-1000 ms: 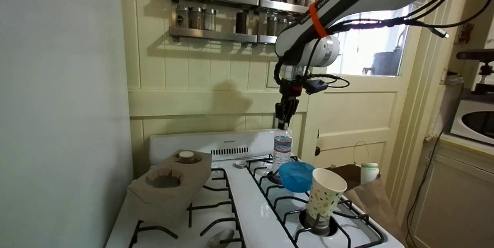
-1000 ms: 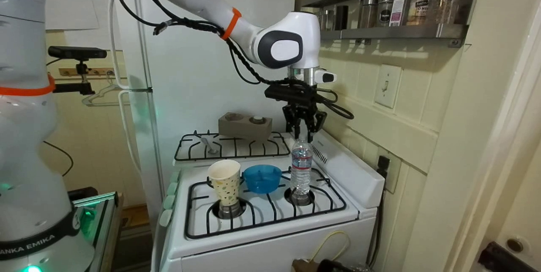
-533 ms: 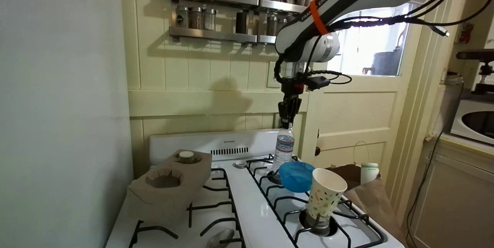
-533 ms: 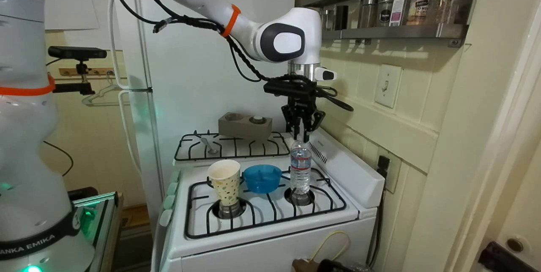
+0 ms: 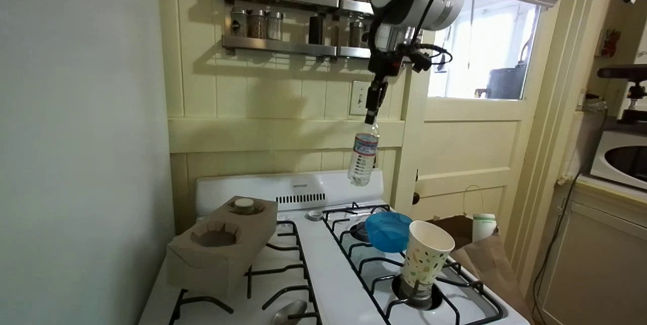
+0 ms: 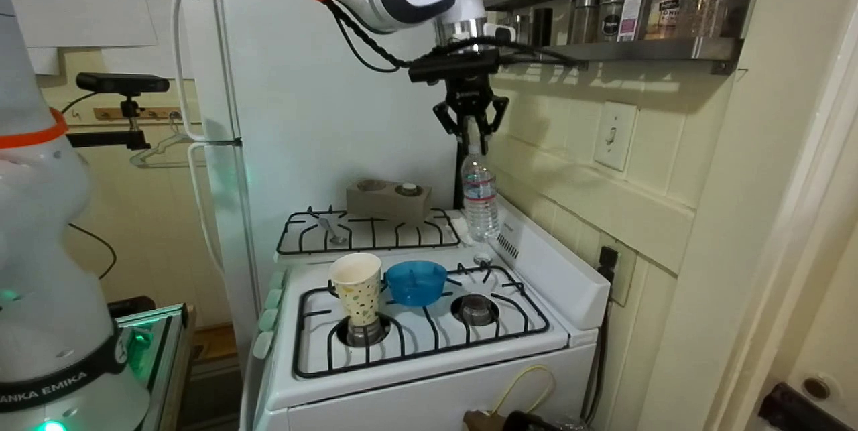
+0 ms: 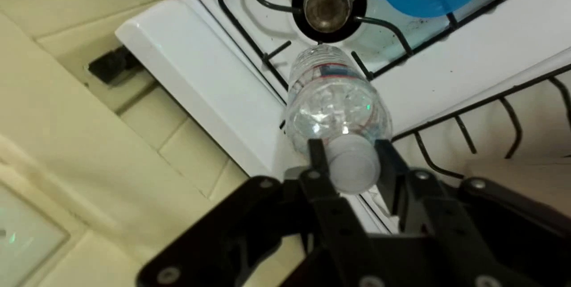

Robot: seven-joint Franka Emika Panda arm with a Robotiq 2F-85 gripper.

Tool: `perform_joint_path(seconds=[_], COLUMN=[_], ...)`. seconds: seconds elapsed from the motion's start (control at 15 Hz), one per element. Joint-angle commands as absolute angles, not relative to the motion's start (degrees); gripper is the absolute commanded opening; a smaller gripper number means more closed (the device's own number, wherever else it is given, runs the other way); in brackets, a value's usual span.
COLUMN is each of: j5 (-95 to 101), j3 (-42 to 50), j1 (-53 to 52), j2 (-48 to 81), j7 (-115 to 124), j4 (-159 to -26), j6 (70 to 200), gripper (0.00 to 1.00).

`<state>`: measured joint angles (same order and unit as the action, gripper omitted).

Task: Put the water bottle in the brown box.

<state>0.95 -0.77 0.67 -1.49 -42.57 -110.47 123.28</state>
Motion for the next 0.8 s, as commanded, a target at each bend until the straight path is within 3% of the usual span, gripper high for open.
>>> perform_joint_path(seconds=[0.0, 0.4, 0.47, 0.73], j5=[-1.73, -5.46, -3.63, -4.03], j3=[-2.39, -4.95, -4.92, -5.28], j1=[-2.48, -9.63, -8.75, -9.92], j2=[-8.32, -12.8, -11.67, -12.16], j7=[-50.39, -60.18, -55.51, -57.98], j4=[-110.97, -109.89, -109.96, -109.97], j6=[117.71, 109.82, 111.93, 111.01], gripper=[0.08, 0.08, 0.32, 0.32])
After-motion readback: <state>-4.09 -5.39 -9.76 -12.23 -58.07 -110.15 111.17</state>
